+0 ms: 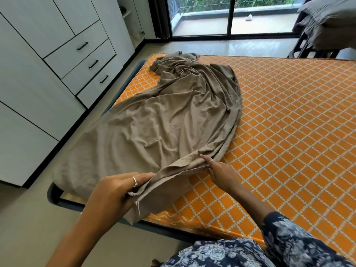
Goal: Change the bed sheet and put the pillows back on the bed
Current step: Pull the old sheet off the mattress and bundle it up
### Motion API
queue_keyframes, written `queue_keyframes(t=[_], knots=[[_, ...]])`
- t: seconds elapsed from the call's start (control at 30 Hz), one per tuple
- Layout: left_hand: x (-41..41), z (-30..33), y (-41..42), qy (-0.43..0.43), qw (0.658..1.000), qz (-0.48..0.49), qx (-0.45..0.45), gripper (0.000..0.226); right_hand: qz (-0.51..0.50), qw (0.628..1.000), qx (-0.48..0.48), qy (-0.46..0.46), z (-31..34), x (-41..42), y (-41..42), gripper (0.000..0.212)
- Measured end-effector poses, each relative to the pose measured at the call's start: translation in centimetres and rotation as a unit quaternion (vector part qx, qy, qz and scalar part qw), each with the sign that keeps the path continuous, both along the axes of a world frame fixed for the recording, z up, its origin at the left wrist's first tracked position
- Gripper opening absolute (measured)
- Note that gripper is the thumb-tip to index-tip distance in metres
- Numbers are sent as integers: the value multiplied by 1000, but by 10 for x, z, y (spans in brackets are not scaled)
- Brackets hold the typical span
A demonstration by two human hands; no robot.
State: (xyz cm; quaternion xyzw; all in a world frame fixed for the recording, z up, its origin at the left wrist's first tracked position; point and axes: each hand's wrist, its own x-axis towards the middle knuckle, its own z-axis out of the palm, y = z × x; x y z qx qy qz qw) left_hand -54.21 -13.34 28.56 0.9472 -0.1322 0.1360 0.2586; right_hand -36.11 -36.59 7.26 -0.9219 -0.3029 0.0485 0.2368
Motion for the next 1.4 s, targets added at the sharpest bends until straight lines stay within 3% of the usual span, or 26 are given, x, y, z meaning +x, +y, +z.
queue_keyframes(t=[0.13,0.27,0.37,0.47,0.6,0.73,0.87,1.07,1.13,1.2,1.4], knots=[[-4,3,-1,4,1000,6,-9,42,50,997,-54,32,4,4,15,50],[-7,3,4,-8,1000,28,1,31,99,986,-132,39,7,7,32,48],[-8,5,8,-15,999,46,-4,31,108,984,-137,37,10,4,46,51],[-10,11,9,-15,998,60,-13,32,52,993,-99,27,11,0,61,54],[-13,16,13,-23,997,77,2,32,-79,996,29,8,28,17,82,48],[-14,21,14,-25,995,92,-7,34,-176,972,150,-37,55,49,98,40],[-10,28,13,-34,993,110,-25,32,-230,949,215,-22,69,55,107,49],[-6,35,7,-38,993,108,-32,38,-187,945,267,-30,69,55,107,50],[-6,37,9,-39,992,115,-23,37,-179,946,267,-32,67,63,103,40],[-5,40,14,-51,990,131,-15,34,-138,956,256,-40,65,70,99,29],[1,59,22,-72,987,144,-11,29,0,972,223,-69,61,79,81,24]])
